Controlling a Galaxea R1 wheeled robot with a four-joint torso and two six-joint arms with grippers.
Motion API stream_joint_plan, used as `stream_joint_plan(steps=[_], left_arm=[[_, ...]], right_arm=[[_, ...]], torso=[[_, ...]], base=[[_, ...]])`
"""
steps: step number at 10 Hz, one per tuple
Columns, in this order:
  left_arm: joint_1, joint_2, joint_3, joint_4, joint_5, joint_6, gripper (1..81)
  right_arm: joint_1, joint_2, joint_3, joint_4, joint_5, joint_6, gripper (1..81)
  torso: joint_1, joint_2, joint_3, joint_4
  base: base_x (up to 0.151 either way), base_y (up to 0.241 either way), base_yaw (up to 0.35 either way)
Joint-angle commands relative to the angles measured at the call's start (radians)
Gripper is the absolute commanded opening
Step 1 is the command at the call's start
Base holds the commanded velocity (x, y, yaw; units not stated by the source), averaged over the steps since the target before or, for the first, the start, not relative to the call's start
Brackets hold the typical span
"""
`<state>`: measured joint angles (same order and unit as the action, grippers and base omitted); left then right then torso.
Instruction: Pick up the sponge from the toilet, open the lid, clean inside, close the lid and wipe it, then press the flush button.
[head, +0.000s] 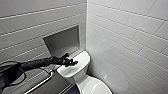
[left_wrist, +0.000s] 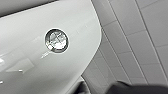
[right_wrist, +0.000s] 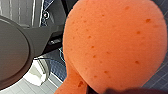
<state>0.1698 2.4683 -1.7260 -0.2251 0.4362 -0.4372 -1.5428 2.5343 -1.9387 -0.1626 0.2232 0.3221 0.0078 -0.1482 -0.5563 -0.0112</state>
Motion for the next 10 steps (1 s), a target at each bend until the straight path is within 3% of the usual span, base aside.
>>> stream_joint_plan(steps=[1, 6, 10], left_arm=[[-0.192, 0.014, -0.037, -0.013, 0.041, -0.005, 1.0], [-0.227, 0.103, -0.213, 0.023, 0.044, -0.003, 1.0], [-0.247, 0.16, -0.317, 0.039, 0.058, -0.005, 1.0]], right_arm=[[-0.007, -0.026, 0.023, 0.006, -0.061, 0.001, 1.0], [-0.007, -0.026, 0.034, 0.006, -0.059, 0.002, 1.0], [-0.004, -0.021, 0.031, 0.005, -0.061, 0.002, 1.0]], torso=[[0.0, 0.0, 0.0, 0.0], [0.0, 0.0, 0.0, 0.0], [0.0, 0.0, -0.046, 0.0]], base=[[0.0, 0.0, 0.0], [0.0, 0.0, 0.0], [0.0, 0.0, 0.0]])
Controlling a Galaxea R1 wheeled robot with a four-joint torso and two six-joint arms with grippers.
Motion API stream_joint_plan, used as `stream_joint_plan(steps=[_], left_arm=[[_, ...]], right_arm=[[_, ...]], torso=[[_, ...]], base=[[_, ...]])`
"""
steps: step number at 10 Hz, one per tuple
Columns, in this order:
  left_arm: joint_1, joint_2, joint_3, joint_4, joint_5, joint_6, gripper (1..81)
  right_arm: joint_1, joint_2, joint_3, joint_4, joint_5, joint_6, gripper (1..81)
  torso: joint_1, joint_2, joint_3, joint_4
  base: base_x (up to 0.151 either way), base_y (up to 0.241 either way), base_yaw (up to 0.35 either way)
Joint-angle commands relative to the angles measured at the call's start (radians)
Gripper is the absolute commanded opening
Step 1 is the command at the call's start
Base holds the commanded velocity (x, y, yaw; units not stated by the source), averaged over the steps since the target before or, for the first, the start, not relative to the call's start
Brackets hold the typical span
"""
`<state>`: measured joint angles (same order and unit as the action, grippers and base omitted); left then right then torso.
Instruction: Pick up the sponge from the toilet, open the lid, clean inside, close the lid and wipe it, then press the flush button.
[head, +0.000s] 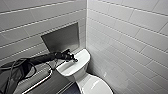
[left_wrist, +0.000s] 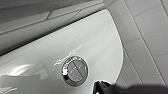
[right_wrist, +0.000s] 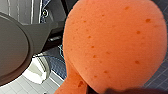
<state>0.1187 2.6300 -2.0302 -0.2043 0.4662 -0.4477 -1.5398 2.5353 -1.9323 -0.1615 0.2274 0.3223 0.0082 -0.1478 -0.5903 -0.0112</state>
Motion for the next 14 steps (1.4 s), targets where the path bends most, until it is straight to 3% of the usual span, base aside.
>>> stream_joint_plan(steps=[1, 6, 7, 8, 14], left_arm=[[-0.207, 0.007, -0.024, 0.02, 0.028, 0.007, 1.0], [-0.222, 0.064, -0.131, 0.049, 0.046, 0.006, 1.0], [-0.222, 0.075, -0.15, 0.051, 0.046, 0.006, 1.0], [-0.222, 0.093, -0.173, 0.054, 0.046, 0.007, 1.0], [-0.181, 0.124, -0.254, 0.078, 0.045, 0.007, 1.0]], right_arm=[[-0.009, -0.021, 0.023, 0.003, -0.065, 0.001, 1.0], [-0.014, -0.016, 0.02, 0.003, -0.063, 0.001, 1.0], [-0.015, -0.016, 0.018, 0.003, -0.057, 0.001, 1.0], [-0.018, -0.016, 0.018, 0.003, -0.046, 0.001, 1.0], [-0.024, -0.013, 0.017, 0.0, -0.043, 0.001, 1.0]], torso=[[0.0, 0.0, 0.0, 0.0], [0.0, 0.001, -0.003, 0.0], [0.0, 0.001, -0.037, 0.0], [0.0, 0.001, -0.01, 0.0], [0.001, 0.001, -0.028, 0.0]], base=[[0.0, 0.0, 0.0], [0.0, 0.0, 0.0], [0.0, 0.0, 0.0], [0.0, 0.0, 0.0], [0.0, 0.0, 0.0]])
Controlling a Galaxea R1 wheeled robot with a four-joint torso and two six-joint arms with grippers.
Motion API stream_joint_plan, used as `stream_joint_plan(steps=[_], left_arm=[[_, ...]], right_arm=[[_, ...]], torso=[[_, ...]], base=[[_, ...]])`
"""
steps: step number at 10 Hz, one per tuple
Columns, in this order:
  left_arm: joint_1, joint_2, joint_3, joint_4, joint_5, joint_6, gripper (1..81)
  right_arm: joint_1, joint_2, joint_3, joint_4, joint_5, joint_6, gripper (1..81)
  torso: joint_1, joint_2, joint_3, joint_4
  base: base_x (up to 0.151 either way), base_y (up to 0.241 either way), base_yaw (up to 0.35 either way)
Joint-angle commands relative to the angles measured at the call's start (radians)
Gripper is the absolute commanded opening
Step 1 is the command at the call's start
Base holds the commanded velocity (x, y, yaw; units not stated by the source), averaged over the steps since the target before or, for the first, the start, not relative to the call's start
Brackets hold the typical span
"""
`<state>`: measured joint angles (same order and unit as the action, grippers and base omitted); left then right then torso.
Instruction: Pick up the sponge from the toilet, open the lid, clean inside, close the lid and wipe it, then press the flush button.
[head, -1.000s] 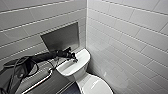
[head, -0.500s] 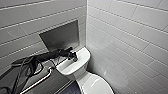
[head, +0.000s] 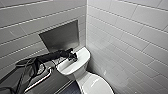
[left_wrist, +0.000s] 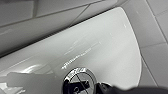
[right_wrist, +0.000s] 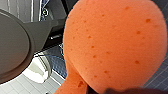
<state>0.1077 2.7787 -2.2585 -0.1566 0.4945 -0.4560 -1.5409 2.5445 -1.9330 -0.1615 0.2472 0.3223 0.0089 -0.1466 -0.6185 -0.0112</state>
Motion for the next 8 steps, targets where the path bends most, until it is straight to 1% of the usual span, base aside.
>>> stream_joint_plan(steps=[1, 4, 5, 6, 8], left_arm=[[-0.167, -0.028, -0.032, 0.031, 0.015, 0.016, 1.0], [-0.158, -0.02, -0.053, 0.04, 0.01, 0.016, 1.0], [-0.159, -0.016, -0.064, 0.04, 0.009, 0.016, 1.0], [-0.159, -0.01, -0.075, 0.04, 0.009, 0.016, 1.0], [-0.151, -0.007, -0.076, 0.042, 0.013, 0.017, 1.0]], right_arm=[[-0.023, -0.019, 0.017, -0.001, -0.065, 0.001, 1.0], [-0.023, -0.007, 0.0, -0.004, -0.063, 0.001, 1.0], [-0.023, -0.005, -0.003, -0.004, -0.063, 0.001, 1.0], [-0.023, -0.004, -0.001, -0.004, -0.063, 0.001, 1.0], [-0.022, -0.004, -0.003, -0.001, -0.063, 0.001, 1.0]], torso=[[0.0, 0.0, 0.0, 0.0], [0.0, 0.0, 0.0, 0.0], [0.0, 0.0, -0.041, 0.0], [0.0, 0.0, -0.006, 0.0], [0.0, 0.0, -0.013, 0.0]], base=[[0.0, 0.0, 0.0], [0.0, 0.0, 0.0], [0.0, 0.0, 0.0], [0.0, 0.0, 0.0], [0.0, 0.0, 0.0]])
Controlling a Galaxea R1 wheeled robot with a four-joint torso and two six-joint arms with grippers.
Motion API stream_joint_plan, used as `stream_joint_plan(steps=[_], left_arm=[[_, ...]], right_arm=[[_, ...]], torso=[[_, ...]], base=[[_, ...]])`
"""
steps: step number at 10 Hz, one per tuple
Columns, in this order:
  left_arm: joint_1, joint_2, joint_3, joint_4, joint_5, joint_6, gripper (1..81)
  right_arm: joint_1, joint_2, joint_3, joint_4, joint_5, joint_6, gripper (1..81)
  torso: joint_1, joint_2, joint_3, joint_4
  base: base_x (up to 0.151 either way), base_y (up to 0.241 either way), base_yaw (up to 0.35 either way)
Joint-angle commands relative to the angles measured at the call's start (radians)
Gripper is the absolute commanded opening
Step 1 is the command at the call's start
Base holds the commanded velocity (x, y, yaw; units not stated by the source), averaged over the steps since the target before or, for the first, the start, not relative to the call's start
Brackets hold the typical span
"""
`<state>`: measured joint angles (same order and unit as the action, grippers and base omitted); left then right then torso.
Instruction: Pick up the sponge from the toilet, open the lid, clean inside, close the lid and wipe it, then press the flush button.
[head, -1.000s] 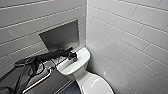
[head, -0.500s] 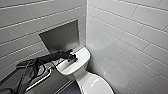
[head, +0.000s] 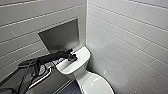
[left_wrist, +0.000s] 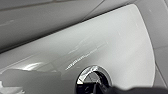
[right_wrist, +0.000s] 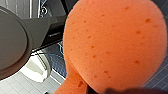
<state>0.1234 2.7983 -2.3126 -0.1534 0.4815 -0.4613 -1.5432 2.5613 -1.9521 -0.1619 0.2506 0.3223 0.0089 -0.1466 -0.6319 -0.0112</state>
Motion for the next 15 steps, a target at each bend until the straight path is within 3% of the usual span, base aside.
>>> stream_joint_plan(steps=[1, 7, 9, 13, 15], left_arm=[[-0.161, -0.026, -0.022, 0.04, 0.026, 0.023, 1.0], [-0.15, -0.049, 0.007, 0.057, 0.034, 0.023, 1.0], [-0.182, -0.074, 0.039, 0.046, 0.066, 0.021, 1.0], [-0.261, -0.201, 0.289, 0.025, 0.069, -0.04, 1.0], [-0.256, -0.328, 0.5, 0.023, 0.069, -0.048, 1.0]], right_arm=[[-0.019, -0.02, 0.016, -0.001, -0.067, 0.001, 1.0], [-0.021, -0.013, 0.006, 0.002, -0.067, 0.001, 1.0], [-0.022, -0.01, -0.002, 0.002, -0.065, 0.001, 1.0], [-0.022, -0.008, -0.004, -0.001, -0.065, 0.001, 1.0], [-0.021, 0.0, -0.014, -0.004, -0.065, 0.001, 1.0]], torso=[[0.0, 0.0, 0.0, 0.0], [0.0, 0.0, 0.0, 0.0], [0.0, 0.0, 0.0, 0.0], [0.0, 0.0, 0.0, 0.0], [0.0, 0.0, -0.001, 0.0]], base=[[0.0, 0.0, 0.0], [0.0, 0.0, 0.0], [0.0, 0.0, 0.0], [0.0, 0.0, 0.0], [0.0, 0.0, 0.0]])
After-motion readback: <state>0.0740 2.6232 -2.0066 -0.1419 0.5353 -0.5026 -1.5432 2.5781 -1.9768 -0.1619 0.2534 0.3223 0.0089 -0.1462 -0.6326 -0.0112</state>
